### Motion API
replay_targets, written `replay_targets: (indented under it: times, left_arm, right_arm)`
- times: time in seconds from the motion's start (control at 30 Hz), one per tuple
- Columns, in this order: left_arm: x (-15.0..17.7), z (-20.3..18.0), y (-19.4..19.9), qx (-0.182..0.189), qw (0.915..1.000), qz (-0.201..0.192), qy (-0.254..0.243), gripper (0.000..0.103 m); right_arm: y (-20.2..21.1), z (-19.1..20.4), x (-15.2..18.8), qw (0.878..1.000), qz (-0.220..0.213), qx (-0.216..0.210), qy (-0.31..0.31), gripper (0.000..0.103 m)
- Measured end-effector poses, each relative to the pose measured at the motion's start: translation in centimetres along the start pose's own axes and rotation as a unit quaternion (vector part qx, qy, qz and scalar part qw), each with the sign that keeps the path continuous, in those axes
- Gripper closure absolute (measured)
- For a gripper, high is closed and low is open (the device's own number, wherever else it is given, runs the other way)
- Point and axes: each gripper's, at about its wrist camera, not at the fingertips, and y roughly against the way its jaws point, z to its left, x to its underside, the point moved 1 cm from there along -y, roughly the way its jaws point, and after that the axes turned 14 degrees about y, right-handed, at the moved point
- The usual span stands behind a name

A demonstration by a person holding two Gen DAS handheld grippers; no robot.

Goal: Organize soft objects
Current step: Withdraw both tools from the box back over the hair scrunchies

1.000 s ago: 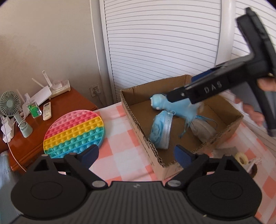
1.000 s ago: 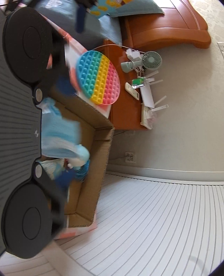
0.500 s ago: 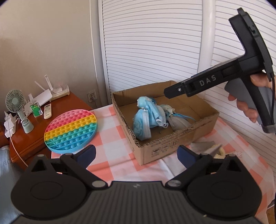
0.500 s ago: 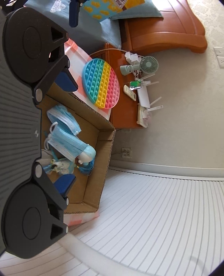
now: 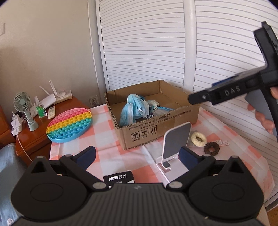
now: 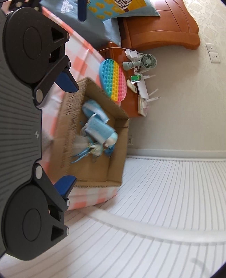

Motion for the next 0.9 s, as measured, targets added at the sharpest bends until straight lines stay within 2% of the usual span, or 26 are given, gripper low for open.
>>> replay_targets:
  times: [0.13, 0.27, 0.43, 0.63, 0.9]
  left_arm:
    - [1.5, -1.3, 0.5, -0.002, 0.9999, -0.008, -0.008, 0.001]
    - [2.7, -2.4, 0.3, 0.020, 0.9997, 0.010, 0.001, 0.001]
    - [3.9, -3.5, -0.1, 0.040, 0.9987, 0.031, 0.004, 0.001]
    - [4.8, -4.2, -0.9, 0.049, 0.9975, 0.051, 0.008, 0.001]
    - [5.4, -4.7, -2.3, 0.055, 0.9959, 0.072, 0.002, 0.001]
  right_arm:
    - [1.3, -0.1, 3.8, 0.999, 0.003, 0.024, -0.023, 0.000]
    - [1.8, 0.8, 7.3, 0.998, 0.012, 0.066, -0.006, 0.000]
    - [1.7, 1.8, 10.6, 0.998, 0.035, 0.061, 0.005, 0.000]
    - [0.4, 2.3, 12.4, 0.997, 0.054, 0.058, 0.007, 0.000]
    - [-1.4, 2.6, 12.5, 0.997, 0.060, 0.042, 0.022, 0.000]
